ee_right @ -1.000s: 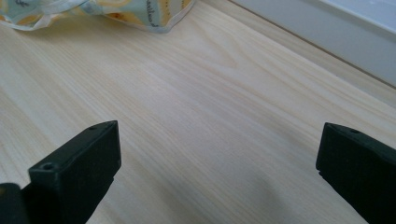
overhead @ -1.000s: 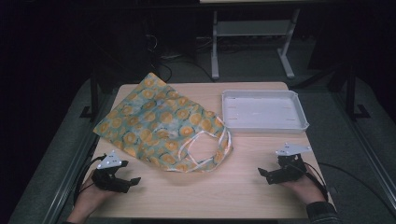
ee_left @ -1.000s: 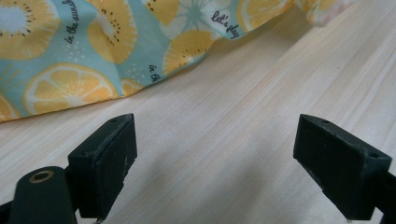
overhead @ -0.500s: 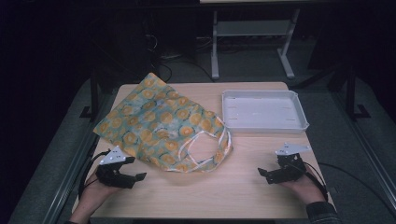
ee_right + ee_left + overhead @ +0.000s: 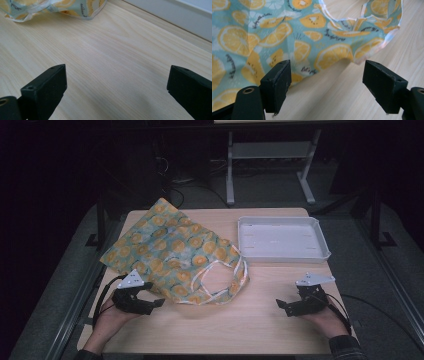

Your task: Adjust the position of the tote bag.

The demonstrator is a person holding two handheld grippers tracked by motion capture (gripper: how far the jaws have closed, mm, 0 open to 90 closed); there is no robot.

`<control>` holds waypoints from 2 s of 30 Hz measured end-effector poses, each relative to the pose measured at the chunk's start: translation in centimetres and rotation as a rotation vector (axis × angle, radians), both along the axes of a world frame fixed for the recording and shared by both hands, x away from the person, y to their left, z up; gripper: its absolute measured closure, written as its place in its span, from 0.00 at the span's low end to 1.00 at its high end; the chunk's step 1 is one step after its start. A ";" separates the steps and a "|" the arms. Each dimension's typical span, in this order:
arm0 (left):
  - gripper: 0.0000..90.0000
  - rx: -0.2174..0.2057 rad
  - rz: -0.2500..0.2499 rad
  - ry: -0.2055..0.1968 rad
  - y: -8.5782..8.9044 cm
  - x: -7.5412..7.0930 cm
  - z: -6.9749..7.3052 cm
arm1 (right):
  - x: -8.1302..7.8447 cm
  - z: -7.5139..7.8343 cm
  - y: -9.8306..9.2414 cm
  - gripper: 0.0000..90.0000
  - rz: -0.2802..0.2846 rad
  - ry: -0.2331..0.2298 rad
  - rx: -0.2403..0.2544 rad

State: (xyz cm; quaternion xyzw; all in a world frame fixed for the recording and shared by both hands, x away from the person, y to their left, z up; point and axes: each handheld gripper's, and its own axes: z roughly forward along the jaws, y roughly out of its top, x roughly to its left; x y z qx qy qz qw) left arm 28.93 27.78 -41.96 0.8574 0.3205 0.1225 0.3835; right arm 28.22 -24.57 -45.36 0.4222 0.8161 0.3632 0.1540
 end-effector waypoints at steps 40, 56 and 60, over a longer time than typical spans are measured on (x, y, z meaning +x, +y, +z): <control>0.38 0.130 -0.119 0.063 -6.7 2.5 -2.6 | 0.0 -0.4 0.2 0.02 0.007 0.025 -0.041; 0.68 0.181 -0.121 0.098 -7.2 2.1 -3.5 | 0.0 -0.3 0.3 0.04 0.010 0.019 -0.049; 0.89 0.192 -0.144 0.097 -7.2 2.0 -3.3 | 0.0 -0.4 0.3 0.04 0.012 0.018 -0.054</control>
